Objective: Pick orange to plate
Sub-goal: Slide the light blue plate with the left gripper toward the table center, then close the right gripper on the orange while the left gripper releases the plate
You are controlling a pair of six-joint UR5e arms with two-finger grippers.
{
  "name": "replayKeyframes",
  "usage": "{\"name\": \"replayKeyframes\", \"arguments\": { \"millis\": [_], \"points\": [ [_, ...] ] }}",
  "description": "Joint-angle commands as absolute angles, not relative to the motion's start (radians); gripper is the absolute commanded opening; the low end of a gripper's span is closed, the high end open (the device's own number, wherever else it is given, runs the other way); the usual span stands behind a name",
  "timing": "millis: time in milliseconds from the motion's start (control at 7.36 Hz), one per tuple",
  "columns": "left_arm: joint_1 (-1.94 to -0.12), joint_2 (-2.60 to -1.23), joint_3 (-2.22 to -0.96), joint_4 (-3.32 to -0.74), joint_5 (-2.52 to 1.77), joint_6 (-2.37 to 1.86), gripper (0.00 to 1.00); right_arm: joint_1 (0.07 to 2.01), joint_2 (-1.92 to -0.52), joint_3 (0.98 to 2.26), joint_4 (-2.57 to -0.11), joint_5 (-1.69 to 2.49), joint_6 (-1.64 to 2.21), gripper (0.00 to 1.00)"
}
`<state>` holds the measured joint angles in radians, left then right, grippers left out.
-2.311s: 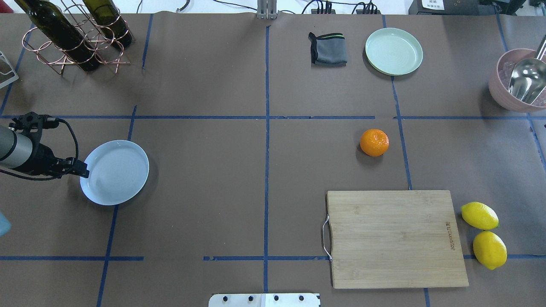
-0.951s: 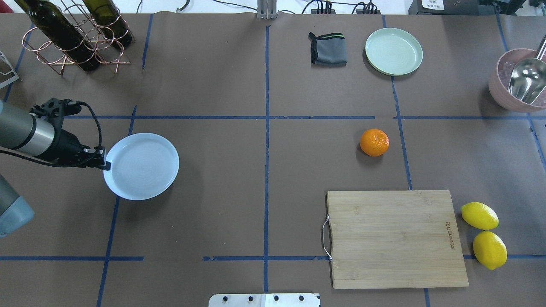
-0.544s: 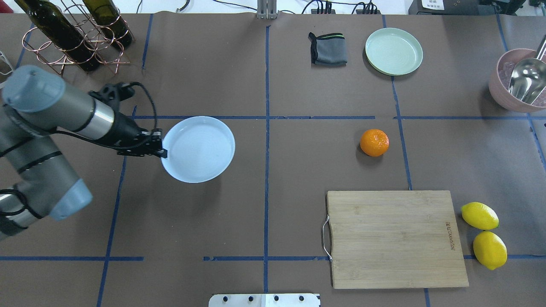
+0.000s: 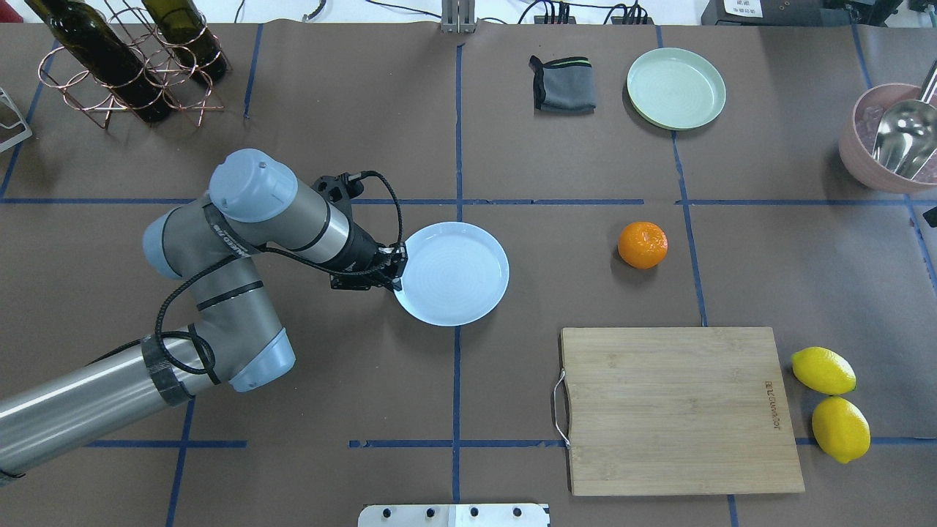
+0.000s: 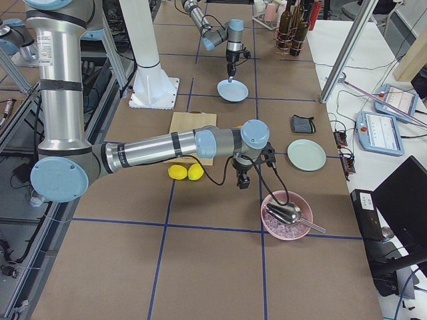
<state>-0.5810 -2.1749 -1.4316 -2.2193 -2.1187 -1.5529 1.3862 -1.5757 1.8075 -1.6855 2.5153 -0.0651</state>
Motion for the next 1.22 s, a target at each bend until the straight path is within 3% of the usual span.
{"name": "replayKeyframes", "arguments": {
  "millis": [0,136,272,408,680,816,1087],
  "points": [
    [-0.566,-2.206,-1.401,-2.220,-2.079,-1.560,0.00,1.370,-1.577,1.818,-1.687,2.516,-0.063,1.00],
    [-0.568,-2.204,-1.405,-2.218,-2.079,-1.552,0.81,1.346,-1.575,1.822,-1.686,2.514,-0.063,1.00],
    [-0.574,-2.197,-1.434,-2.215,-2.077,-1.558,0.95,1.309,-1.572,1.856,-1.684,2.513,-0.011,1.00],
    [-0.596,-2.175,-1.478,-2.214,-2.077,-1.559,0.95,1.223,-1.551,1.897,-1.657,2.491,0.143,1.00],
    [-0.633,-2.048,-1.653,-2.212,-2.083,-1.549,0.95,0.944,-1.523,1.896,-1.282,2.276,0.718,1.00],
    [-0.640,-2.027,-1.673,-2.212,-2.085,-1.549,0.95,0.799,-1.504,1.888,-1.134,2.141,0.932,1.00],
    [-0.640,-2.025,-1.675,-2.212,-2.080,-1.549,0.96,0.746,-1.387,1.829,-1.124,2.080,1.052,1.00]
  ]
}}
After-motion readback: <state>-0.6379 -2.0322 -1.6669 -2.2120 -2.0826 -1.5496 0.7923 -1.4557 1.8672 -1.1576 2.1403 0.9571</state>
